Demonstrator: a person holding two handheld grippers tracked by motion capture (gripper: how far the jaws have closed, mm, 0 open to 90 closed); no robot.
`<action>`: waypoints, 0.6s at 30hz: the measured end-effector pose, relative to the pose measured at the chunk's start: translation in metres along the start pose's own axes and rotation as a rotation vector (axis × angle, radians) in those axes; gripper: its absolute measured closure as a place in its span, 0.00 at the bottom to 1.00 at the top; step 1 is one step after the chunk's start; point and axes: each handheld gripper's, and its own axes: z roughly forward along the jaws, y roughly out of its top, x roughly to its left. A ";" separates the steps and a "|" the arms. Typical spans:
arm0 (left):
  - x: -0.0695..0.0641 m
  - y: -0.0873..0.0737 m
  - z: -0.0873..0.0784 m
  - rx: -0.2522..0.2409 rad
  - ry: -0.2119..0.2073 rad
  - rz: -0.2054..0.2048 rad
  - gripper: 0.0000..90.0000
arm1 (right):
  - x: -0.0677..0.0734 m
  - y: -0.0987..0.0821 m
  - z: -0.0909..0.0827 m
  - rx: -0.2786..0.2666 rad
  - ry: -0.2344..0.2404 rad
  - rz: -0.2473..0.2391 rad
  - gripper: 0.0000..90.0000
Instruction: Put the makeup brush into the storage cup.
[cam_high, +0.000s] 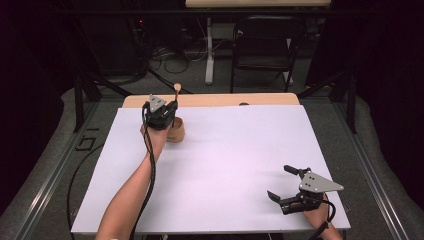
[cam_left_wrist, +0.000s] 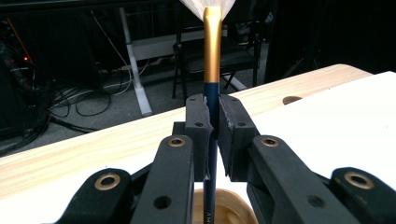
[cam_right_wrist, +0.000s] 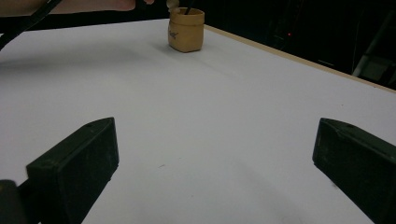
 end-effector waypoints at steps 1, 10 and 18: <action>0.000 -0.001 0.000 -0.001 0.001 -0.003 0.92 | 0.000 0.000 0.000 0.001 0.001 -0.001 0.00; 0.002 -0.003 0.002 0.011 0.005 -0.007 0.92 | 0.000 0.000 0.000 0.001 -0.001 0.001 0.00; 0.002 -0.005 0.003 0.016 0.005 -0.012 0.92 | 0.000 0.000 0.000 0.000 -0.002 -0.001 0.00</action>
